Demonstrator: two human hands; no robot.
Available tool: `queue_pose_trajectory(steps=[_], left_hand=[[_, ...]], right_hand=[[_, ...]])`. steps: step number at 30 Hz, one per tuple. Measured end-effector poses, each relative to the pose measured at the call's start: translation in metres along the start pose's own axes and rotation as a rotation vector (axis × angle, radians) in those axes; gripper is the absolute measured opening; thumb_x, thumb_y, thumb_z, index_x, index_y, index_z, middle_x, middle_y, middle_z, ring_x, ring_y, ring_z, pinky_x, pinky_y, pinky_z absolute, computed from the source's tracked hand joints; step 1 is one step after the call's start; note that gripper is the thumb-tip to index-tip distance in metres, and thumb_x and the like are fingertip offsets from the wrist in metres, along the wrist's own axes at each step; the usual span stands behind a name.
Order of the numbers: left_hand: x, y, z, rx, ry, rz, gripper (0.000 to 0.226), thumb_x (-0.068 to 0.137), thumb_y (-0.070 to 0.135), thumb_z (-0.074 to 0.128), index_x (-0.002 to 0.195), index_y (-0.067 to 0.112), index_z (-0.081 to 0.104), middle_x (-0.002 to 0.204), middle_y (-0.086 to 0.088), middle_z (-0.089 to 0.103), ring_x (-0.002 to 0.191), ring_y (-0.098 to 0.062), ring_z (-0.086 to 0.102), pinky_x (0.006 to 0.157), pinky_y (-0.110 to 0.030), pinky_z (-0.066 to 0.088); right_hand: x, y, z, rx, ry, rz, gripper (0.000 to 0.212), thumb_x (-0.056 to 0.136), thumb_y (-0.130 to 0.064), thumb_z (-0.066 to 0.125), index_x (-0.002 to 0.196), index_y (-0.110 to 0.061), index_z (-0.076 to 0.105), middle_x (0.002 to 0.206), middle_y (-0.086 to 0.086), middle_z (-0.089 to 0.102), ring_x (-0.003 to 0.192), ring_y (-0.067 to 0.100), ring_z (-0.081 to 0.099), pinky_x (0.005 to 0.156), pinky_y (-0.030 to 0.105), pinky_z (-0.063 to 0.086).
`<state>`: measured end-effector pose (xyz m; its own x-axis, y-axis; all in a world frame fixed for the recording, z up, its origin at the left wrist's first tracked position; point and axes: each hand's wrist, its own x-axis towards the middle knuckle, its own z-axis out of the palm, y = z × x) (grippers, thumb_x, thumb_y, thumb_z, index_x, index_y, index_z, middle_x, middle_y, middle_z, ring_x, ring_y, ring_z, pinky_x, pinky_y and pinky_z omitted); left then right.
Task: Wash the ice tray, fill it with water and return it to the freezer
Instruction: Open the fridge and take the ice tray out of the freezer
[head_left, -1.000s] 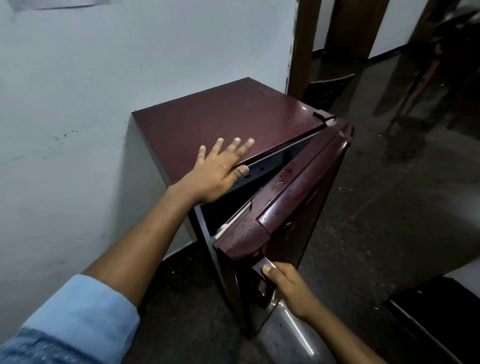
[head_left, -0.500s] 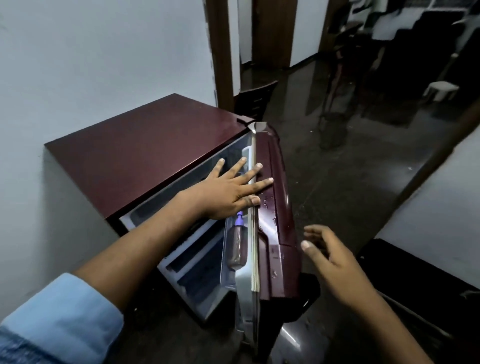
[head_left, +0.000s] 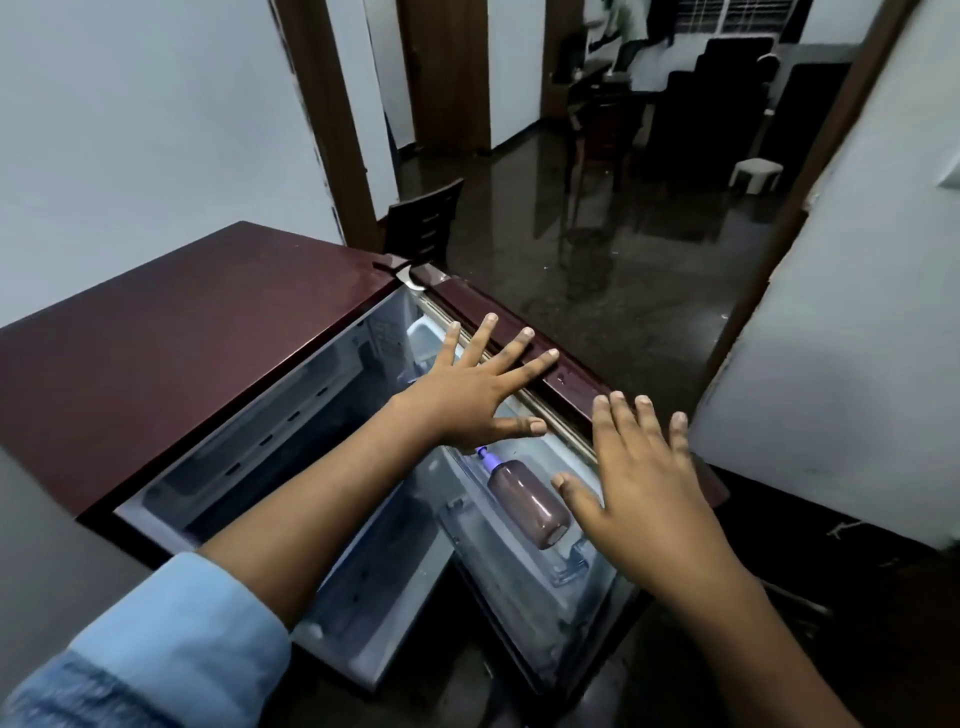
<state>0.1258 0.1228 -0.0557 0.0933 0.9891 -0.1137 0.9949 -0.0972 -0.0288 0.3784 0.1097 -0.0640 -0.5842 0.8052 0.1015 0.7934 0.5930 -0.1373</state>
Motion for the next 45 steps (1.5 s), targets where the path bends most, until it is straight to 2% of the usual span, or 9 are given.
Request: queue_pose_trajectory(steps=[4,7,11,14,22,33,36,41,45], left_hand=[[0.030,0.011,0.001,0.000,0.044,0.031,0.097,0.092,0.089,0.034,0.165,0.052,-0.017,0.175,0.005,-0.032,0.162,-0.035,-0.029,0.129,-0.062,-0.016],[0.051,0.018,0.002,-0.014,0.067,0.043,0.099,0.094,0.086,0.040,0.167,0.048,-0.015,0.177,0.002,-0.029,0.164,-0.035,-0.024,0.131,-0.063,-0.011],[0.078,0.028,0.002,-0.136,0.107,0.027,0.094,0.096,0.083,0.042,0.169,0.050,-0.007,0.180,0.004,-0.019,0.165,-0.034,-0.019,0.131,-0.063,-0.007],[0.098,0.041,0.005,-0.255,0.130,-0.043,0.091,0.097,0.081,0.045,0.169,0.050,-0.002,0.181,0.002,-0.016,0.165,-0.034,-0.021,0.131,-0.064,-0.004],[0.145,0.055,-0.005,-0.210,0.092,-0.188,0.088,0.096,0.087,0.034,0.167,0.054,-0.005,0.181,0.004,-0.016,0.164,-0.036,-0.022,0.123,-0.071,-0.018],[0.153,0.063,-0.008,-0.215,0.052,-0.234,0.094,0.096,0.085,0.041,0.167,0.051,-0.010,0.179,0.002,-0.021,0.163,-0.037,-0.026,0.121,-0.077,-0.016],[0.151,0.059,-0.017,-0.213,-0.003,-0.212,0.095,0.096,0.086,0.038,0.167,0.050,-0.014,0.177,0.002,-0.028,0.162,-0.037,-0.028,0.120,-0.077,-0.017],[0.120,0.044,0.005,-0.124,0.040,-0.203,0.100,0.094,0.091,0.025,0.162,0.044,-0.030,0.171,-0.004,-0.041,0.158,-0.037,-0.036,0.118,-0.076,-0.022],[0.067,0.015,0.050,-0.053,0.081,-0.228,0.094,0.096,0.089,0.019,0.163,0.044,-0.029,0.172,-0.004,-0.039,0.158,-0.035,-0.037,0.117,-0.074,-0.027]], right_hand=[[0.024,0.029,0.008,-0.107,0.084,0.107,0.090,0.101,-0.065,0.032,0.166,-0.009,0.005,0.174,0.013,0.012,0.161,0.035,0.002,0.123,0.061,-0.013],[0.041,0.049,0.014,-0.151,0.118,0.167,0.089,0.100,-0.063,0.033,0.166,-0.012,0.004,0.174,0.011,0.009,0.160,0.038,0.000,0.119,0.063,-0.018],[0.065,0.074,0.024,-0.089,0.168,0.222,0.096,0.097,-0.065,0.044,0.167,-0.013,0.003,0.175,0.010,0.002,0.159,0.040,-0.003,0.125,0.059,-0.003],[0.084,0.097,0.028,-0.053,0.211,0.209,0.096,0.095,-0.067,0.048,0.167,-0.015,0.011,0.175,0.007,0.002,0.160,0.037,-0.005,0.126,0.055,-0.004],[0.131,0.157,0.031,-0.070,0.234,0.100,0.095,0.089,-0.075,0.030,0.166,-0.021,0.017,0.175,0.001,0.010,0.158,0.031,0.007,0.127,0.053,0.001],[0.148,0.172,0.042,-0.045,0.314,0.069,0.089,0.092,-0.074,0.036,0.163,-0.023,0.022,0.172,-0.001,0.020,0.159,0.029,0.006,0.127,0.052,0.000],[0.145,0.170,0.042,-0.048,0.328,0.072,0.090,0.092,-0.073,0.037,0.164,-0.022,0.022,0.173,0.000,0.017,0.161,0.029,0.001,0.128,0.054,-0.001],[0.139,0.150,0.045,-0.020,0.358,0.099,0.093,0.093,-0.072,0.036,0.167,-0.031,-0.003,0.175,0.001,-0.013,0.159,0.030,-0.021,0.120,0.050,-0.027],[0.127,0.101,0.067,0.006,0.388,0.014,0.090,0.095,-0.068,0.038,0.168,-0.031,0.000,0.175,0.004,-0.016,0.159,0.033,-0.020,0.122,0.056,-0.020]])
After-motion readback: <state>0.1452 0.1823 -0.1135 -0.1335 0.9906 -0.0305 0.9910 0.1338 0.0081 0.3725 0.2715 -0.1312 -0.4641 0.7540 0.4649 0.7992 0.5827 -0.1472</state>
